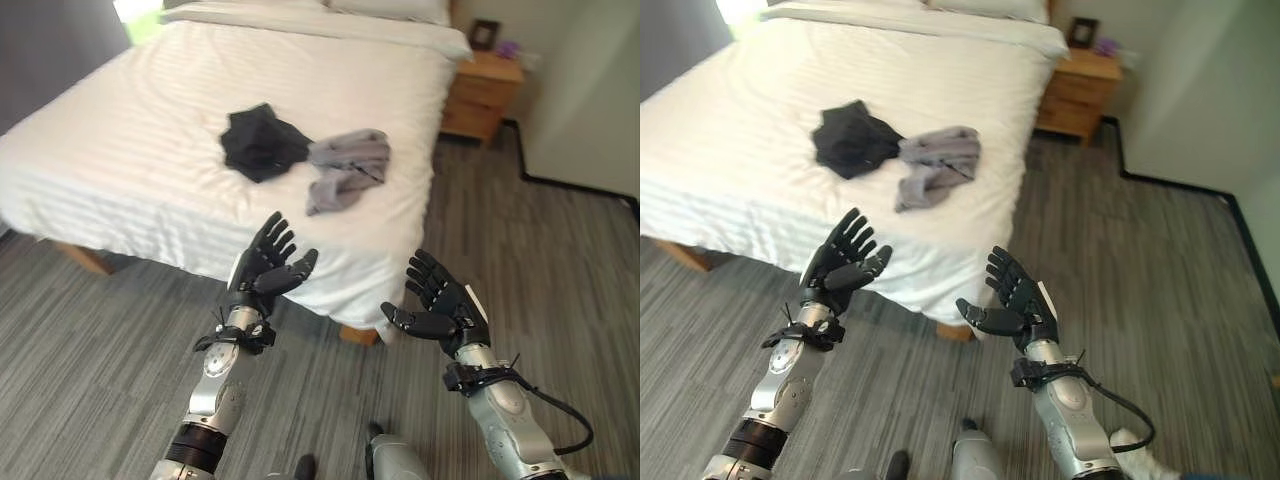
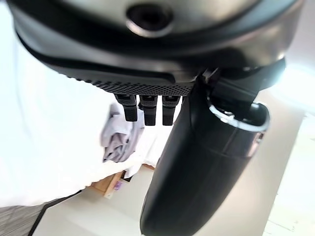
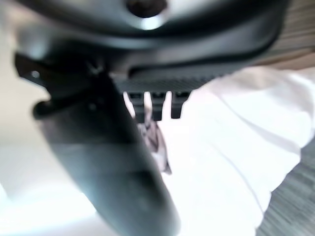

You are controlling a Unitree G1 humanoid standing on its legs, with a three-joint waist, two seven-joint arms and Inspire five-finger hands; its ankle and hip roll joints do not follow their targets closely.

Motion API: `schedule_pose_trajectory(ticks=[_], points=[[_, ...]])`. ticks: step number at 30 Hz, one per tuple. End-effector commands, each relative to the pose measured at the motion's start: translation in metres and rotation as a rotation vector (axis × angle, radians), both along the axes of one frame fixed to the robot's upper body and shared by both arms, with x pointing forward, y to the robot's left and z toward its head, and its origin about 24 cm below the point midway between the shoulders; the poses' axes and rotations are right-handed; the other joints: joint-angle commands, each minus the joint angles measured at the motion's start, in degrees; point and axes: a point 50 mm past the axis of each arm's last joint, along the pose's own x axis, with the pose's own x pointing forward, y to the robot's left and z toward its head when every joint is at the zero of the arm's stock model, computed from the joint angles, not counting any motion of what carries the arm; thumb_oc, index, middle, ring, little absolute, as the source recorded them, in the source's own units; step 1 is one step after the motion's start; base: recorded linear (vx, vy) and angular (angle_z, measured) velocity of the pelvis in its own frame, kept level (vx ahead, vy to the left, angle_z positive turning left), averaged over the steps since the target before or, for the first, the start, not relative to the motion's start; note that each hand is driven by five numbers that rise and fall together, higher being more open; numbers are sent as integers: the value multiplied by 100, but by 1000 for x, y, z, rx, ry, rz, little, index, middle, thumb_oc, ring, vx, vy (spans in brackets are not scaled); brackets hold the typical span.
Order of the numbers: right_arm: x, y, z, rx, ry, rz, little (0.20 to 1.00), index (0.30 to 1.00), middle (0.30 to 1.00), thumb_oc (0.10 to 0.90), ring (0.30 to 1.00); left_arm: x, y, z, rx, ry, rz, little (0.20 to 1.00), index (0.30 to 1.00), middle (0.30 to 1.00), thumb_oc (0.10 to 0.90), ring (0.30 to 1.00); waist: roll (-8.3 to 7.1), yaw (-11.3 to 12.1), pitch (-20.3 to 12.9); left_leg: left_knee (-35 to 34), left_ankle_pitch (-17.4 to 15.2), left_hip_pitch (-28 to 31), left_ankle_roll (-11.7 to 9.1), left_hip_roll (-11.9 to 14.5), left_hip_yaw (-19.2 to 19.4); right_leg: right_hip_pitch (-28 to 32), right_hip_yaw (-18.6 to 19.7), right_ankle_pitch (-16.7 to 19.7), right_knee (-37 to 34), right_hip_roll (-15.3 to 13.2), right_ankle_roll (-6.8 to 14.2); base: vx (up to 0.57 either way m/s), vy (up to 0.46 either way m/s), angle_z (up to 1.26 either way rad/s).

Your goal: Pick up bed clothes into laundry basket.

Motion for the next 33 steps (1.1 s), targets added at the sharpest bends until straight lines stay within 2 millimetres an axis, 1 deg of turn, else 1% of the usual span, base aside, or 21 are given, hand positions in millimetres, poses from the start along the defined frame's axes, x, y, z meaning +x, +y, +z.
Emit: schedule_pose_trajectory(ticks=[1,3,4,5,6,7,8,9,10,11,12,14,16,17,18,19,21,23,27,30,33], points=[[30,-15,82,-8,-369,3,900,900,900,800,900,-19,-13,26,-71,-172,-115,900,900,900,800,900,-303,271,-403,120,-494,-145,-369,307,123,617,89,486,-676,6,271,378,-441,80],[30,-35,105,-109,-436,-62,900,900,900,800,900,-29,-12,19,-120,-145,-124,900,900,900,800,900,-437,373,-459,490,-522,-348,-575,469,-101,851,-82,356,-757,77,133,313,-439,50],[34,-42,116,-141,-464,-88,900,900,900,800,900,-30,-16,19,-145,-136,-140,900,900,900,800,900,-455,409,-431,685,-529,-454,-655,496,-128,944,-236,348,-814,57,80,143,-214,75],[34,-42,117,-142,-465,-87,900,900,900,800,900,-30,-16,19,-146,-137,-140,900,900,900,800,900,-445,372,-424,723,-549,-471,-659,494,-165,964,-276,349,-827,53,78,137,-180,94],[37,-68,147,-276,-524,-167,900,900,900,800,900,-35,-26,15,-212,-102,-171,900,900,900,800,900,-502,411,-324,1141,-372,-771,-806,566,-67,1180,-622,316,-914,14,-42,95,-121,94],[37,-68,147,-277,-524,-167,900,900,900,800,900,-35,-26,15,-213,-103,-171,900,900,900,800,900,-497,388,-324,1157,-377,-784,-807,561,-91,1189,-647,316,-922,9,-42,111,-174,94],[36,-78,158,-349,-534,-203,900,900,900,800,900,-37,-29,16,-194,-105,-189,900,900,900,800,900,-486,351,-294,1168,-280,-893,-853,702,227,1308,-881,265,-961,-5,-70,33,-81,130],[37,-94,170,-470,-523,-264,900,900,900,800,900,-38,-35,15,-156,-102,-235,900,900,900,800,900,-485,313,-257,1068,-93,-1067,-908,926,710,1427,-1117,209,-1040,-53,-70,27,-93,157],[43,-105,178,-531,-505,-310,900,900,900,800,900,-39,-41,14,-143,-99,-284,900,900,900,800,900,-494,346,-197,1002,-72,-1261,-892,971,1052,1554,-1291,176,-1140,-124,-44,9,-80,149],[49,-109,185,-580,-488,-314,900,900,900,800,900,-39,-42,11,-128,-88,-296,900,900,900,800,900,-493,383,-160,1012,-20,-1447,-867,893,1264,1642,-1391,194,-1238,-132,-32,58,-104,114],[57,-107,193,-625,-491,-311,900,900,900,800,900,-42,-40,8,-113,-80,-297,900,900,900,800,900,-469,440,-174,1001,-89,-1454,-851,825,1261,1680,-1364,179,-1266,-59,-35,104,-119,74],[72,-112,211,-727,-472,-363,900,900,900,800,900,-47,-36,6,-103,-65,-311,900,900,900,800,900,-446,512,-226,796,3,-1430,-825,716,1135,1634,-1331,226,-1330,-17,-31,71,-48,18],[85,-119,233,-798,-477,-468,900,900,900,800,900,-51,-30,4,-59,-52,-310,900,900,900,800,900,-353,524,-325,317,101,-1286,-765,763,1123,1589,-1304,231,-1331,12,-27,82,37,-12],[87,-117,235,-799,-480,-464,900,900,900,800,900,-51,-29,4,-62,-54,-306,900,900,900,800,900,-341,503,-322,287,117,-1269,-766,767,1130,1587,-1297,229,-1327,14,-28,71,58,-24],[94,-114,249,-799,-490,-479,900,900,900,800,900,-52,-26,5,-48,-54,-300,900,900,900,800,900,-298,508,-356,119,156,-1203,-745,784,1111,1555,-1273,217,-1327,17,-18,30,30,-27],[94,-114,249,-800,-490,-479,900,900,900,800,900,-52,-26,5,-48,-54,-299,900,900,900,800,900,-296,505,-356,118,156,-1202,-745,785,1110,1556,-1273,217,-1327,18,-18,93,75,-17],[116,-116,281,-886,-447,-606,900,900,900,800,900,-56,-14,10,24,-66,-308,900,900,900,800,900,-230,601,-383,-150,244,-1126,-744,839,1186,1453,-1165,261,-1447,40,-11,81,88,5],[125,-115,290,-925,-396,-655,900,900,900,800,900,-57,-8,13,46,-78,-308,900,900,900,800,900,-202,661,-340,-204,206,-1180,-758,858,1202,1338,-1147,252,-1495,59,8,-15,35,-15],[123,-130,313,-1007,-279,-793,900,900,900,800,900,-59,2,25,74,-113,-311,900,900,900,800,900,-109,753,-213,-210,313,-1571,-795,817,1191,930,-1135,372,-1533,46,38,-70,19,-1],[119,-128,333,-999,-307,-835,900,900,900,800,900,-60,7,26,80,-110,-300,900,900,900,800,900,-34,777,-137,-210,360,-1770,-805,768,1159,725,-1156,428,-1539,24,51,-23,13,16],[114,-128,347,-1068,-306,-884,900,900,900,800,900,-62,12,27,106,-112,-284,900,900,900,800,900,21,837,-21,-210,418,-1936,-810,736,1145,549,-1152,485,-1548,11,51,-36,-10,3]])
